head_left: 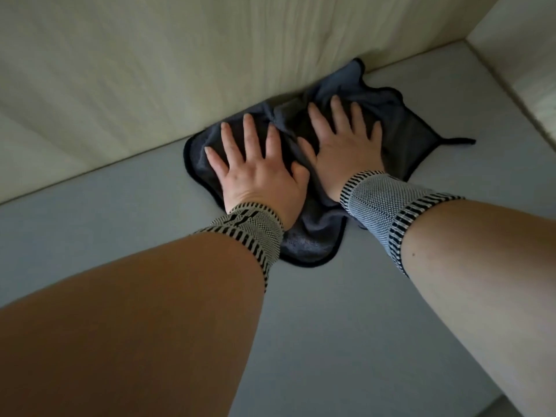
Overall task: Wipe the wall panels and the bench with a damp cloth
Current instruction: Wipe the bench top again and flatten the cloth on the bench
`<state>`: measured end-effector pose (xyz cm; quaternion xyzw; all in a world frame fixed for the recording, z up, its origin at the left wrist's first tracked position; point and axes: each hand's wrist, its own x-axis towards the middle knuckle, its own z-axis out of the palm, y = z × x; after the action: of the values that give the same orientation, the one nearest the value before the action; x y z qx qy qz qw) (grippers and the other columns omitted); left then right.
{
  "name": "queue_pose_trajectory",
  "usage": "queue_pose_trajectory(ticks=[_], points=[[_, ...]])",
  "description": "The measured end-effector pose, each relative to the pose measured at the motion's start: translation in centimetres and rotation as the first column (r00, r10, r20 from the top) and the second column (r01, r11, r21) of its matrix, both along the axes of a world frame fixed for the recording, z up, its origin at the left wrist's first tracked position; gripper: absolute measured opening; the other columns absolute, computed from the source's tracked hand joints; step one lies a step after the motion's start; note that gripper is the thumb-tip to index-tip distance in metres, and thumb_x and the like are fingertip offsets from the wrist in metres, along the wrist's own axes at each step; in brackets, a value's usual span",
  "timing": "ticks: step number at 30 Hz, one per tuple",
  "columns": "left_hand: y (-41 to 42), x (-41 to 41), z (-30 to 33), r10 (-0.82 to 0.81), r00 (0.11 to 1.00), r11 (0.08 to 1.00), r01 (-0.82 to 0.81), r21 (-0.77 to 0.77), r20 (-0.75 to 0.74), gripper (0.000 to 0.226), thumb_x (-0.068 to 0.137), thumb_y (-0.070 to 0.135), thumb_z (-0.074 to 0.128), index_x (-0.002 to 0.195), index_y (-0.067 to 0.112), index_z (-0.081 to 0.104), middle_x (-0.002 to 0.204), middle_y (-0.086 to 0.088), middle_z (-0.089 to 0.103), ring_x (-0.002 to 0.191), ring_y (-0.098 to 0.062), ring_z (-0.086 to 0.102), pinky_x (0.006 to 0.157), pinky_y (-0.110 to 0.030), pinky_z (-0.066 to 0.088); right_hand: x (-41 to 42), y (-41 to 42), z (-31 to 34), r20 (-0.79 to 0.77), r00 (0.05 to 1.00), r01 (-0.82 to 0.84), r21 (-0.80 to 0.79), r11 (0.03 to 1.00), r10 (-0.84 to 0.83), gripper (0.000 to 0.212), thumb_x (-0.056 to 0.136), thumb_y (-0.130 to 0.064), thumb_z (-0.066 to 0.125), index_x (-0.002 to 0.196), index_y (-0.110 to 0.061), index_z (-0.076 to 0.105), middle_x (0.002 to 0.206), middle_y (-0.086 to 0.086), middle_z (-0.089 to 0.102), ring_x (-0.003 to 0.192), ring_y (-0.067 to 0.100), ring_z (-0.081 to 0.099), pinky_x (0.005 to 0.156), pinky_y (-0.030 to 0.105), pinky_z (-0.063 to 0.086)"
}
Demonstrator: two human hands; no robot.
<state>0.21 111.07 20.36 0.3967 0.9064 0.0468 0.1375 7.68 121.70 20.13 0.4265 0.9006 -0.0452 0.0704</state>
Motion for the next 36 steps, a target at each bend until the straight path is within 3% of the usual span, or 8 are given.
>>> queue_pose_trajectory(ticks=[4,13,19,27,36], points=[[-3.3,-0.2,0.1,0.012,1.000,0.998,-0.012,-0.060,-0.008,0.076,0.093,0.057,0.027,0.158,0.026,0.002,0.165,-0.004,-0.016,0.149,-0.036,-0.018,0.117,-0.062,-0.008,-0.1,-2.8,0.0,-0.015,0.996,-0.090,-0.016,0.996,0.090,0.059,0.099,-0.056,0.018,0.154,-0.037,0.004,0.164,-0.001,-0.003,0.149,0.028,-0.003,0.117,0.056,0.003],[-8.5,3.2,0.6,0.009,1.000,0.993,-0.010,-0.121,-0.012,0.076,0.096,0.052,0.021,0.157,0.016,-0.006,0.164,-0.006,-0.020,0.150,-0.028,-0.019,0.121,-0.055,-0.006,3.3,-8.0,0.4,-0.028,0.992,-0.129,-0.078,0.989,0.127,0.068,0.095,-0.063,0.020,0.153,-0.037,-0.001,0.163,0.000,-0.010,0.149,0.028,-0.010,0.118,0.057,-0.003],[-8.7,6.9,0.8,-0.010,1.000,0.979,0.009,-0.205,-0.005,0.084,0.088,0.062,0.012,0.156,0.018,-0.011,0.162,-0.010,-0.023,0.148,-0.036,-0.020,0.117,-0.064,-0.003,8.6,-5.6,0.6,0.040,0.999,0.008,-0.093,0.996,-0.004,0.079,0.082,-0.080,0.021,0.150,-0.047,-0.003,0.161,0.006,-0.018,0.148,0.034,-0.013,0.115,0.063,-0.004],[-5.9,11.4,0.6,-0.146,0.989,0.964,0.141,-0.225,-0.007,0.089,0.083,0.072,0.004,0.155,0.021,-0.015,0.161,-0.008,-0.025,0.148,-0.036,-0.020,0.115,-0.065,-0.003,15.3,-2.6,0.4,0.023,0.958,0.287,-0.078,0.955,-0.286,0.076,0.086,-0.075,0.020,0.152,-0.042,0.000,0.163,0.006,-0.011,0.148,0.033,-0.009,0.116,0.061,-0.003],[-7.7,12.0,0.6,-0.355,0.934,0.914,0.340,-0.221,-0.032,0.091,0.083,0.073,0.007,0.154,0.022,-0.017,0.162,-0.006,-0.023,0.149,-0.034,-0.019,0.119,-0.061,-0.002,16.8,-7.1,0.3,0.005,0.859,0.511,-0.095,0.854,-0.513,0.076,0.091,-0.068,0.023,0.154,-0.032,0.001,0.163,0.009,-0.009,0.148,0.032,-0.009,0.117,0.059,-0.003]])
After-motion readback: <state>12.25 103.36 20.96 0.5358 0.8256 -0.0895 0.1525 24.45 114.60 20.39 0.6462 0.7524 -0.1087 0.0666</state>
